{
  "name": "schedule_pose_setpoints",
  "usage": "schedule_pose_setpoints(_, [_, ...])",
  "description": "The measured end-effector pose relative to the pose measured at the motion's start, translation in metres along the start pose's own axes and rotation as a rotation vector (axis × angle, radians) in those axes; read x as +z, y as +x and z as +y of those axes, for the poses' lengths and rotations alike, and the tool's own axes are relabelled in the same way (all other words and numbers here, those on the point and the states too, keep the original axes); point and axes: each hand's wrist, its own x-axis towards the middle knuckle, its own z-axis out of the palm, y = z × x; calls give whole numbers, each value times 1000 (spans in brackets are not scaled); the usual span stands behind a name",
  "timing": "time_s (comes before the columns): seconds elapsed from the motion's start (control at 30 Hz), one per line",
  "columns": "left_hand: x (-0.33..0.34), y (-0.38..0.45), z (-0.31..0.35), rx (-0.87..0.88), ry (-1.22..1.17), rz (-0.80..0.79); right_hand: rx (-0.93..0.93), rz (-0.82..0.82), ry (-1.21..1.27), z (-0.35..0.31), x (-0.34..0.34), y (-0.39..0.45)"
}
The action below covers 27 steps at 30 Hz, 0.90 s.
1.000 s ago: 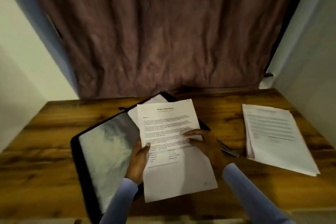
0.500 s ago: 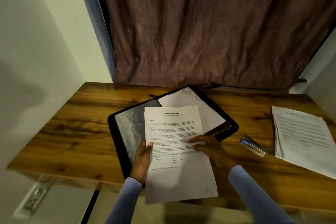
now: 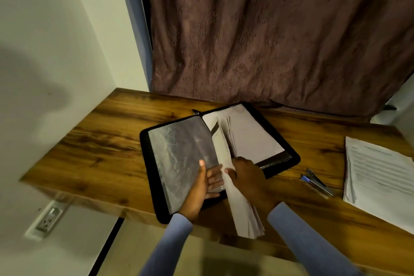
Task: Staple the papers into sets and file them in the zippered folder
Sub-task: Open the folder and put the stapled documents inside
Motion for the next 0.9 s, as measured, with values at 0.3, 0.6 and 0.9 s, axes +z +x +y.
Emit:
schedule_pose_setpoints(0.3, [-82,17,-42,194,959,363,-40,-103,-119,23,-15,-7])
schedule_pose_setpoints(0.6, [-109,27,-51,107,1278,166,-17,-148,-125,36,-19,-16])
schedule_pose_setpoints(0.9, [-95,13,-29,263,1449,203,10,-114,-154,48,-20,-20])
